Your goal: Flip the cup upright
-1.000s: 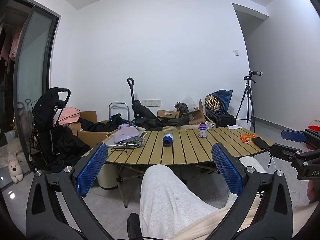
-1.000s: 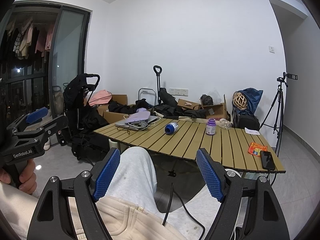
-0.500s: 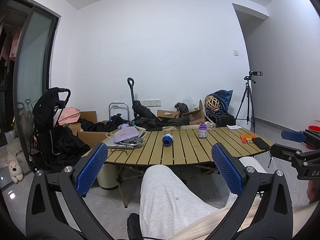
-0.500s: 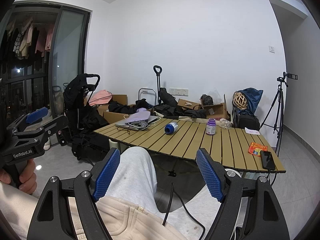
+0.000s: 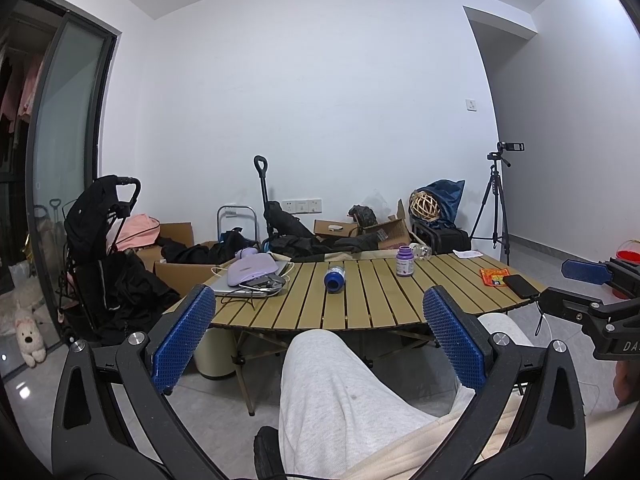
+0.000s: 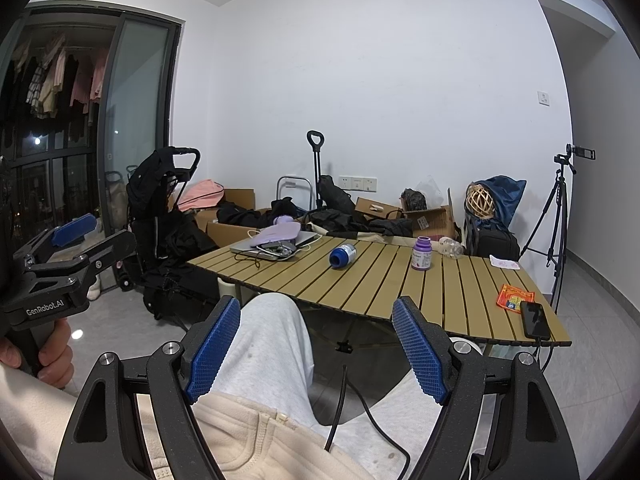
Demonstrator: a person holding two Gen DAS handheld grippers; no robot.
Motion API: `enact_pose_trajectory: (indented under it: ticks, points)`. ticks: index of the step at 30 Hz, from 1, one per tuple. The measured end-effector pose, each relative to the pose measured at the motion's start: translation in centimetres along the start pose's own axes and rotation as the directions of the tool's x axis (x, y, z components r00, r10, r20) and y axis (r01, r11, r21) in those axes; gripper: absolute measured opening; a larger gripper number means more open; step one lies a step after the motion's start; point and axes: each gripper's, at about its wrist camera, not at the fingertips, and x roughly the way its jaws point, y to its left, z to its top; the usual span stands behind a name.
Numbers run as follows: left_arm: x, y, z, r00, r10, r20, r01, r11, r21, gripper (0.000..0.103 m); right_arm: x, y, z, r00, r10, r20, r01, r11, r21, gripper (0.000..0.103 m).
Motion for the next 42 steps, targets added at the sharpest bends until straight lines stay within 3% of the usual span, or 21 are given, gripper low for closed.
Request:
enact_pose_trajectory:
  ticks: [19,24,29,32,36,38,42]
  points:
    - [0.1,0.0,0.3,1.0,-0.015,-0.013,0.015,1.0,-0.007,0.103,-0.2,0.4,-0.2,1.0,-0.003,-0.005,0.003,1.0,-0.001,0.083]
    - [2.6,-0.2,0.9,0.998,-0.03,-0.054,0.033,0.998,0.05,0.103,2.6,-0.5,-0.3,0.999,-0.044,-0.032,0.042,0.998,-0.055,0.083]
    - [9.4,0.0,0.4,0.994,-0.064,-0.086,0.076,0.987,0.144,0.103,8.6,-3.3,1.2,0.993,0.01,-0.115,-0.018,0.997,-0.075,0.083]
    - [15.9,0.7,-0.1,0.987,-0.06,-0.15,0.082,0.987,0.141,0.103,14.5,-4.9,2.4,0.983,0.038,-0.18,-0.056,0.994,-0.098,0.083]
    - [25.5,3.1,-0.4,0.956,-0.069,-0.284,0.068,0.998,-0.013,0.103,22.2,-6.9,4.2,0.975,0.027,-0.222,-0.055,0.991,-0.123,0.083]
    - [29.5,4.4,-0.8,0.95,-0.077,-0.302,0.055,0.995,-0.082,0.103,26.1,-8.0,5.1,0.97,0.026,-0.24,-0.049,0.995,-0.088,0.083]
    - [35.7,5.1,-1.8,0.943,-0.053,-0.33,0.02,0.995,-0.1,0.103,32.7,-9.7,6.0,0.959,0.054,-0.279,-0.058,0.998,-0.007,0.083]
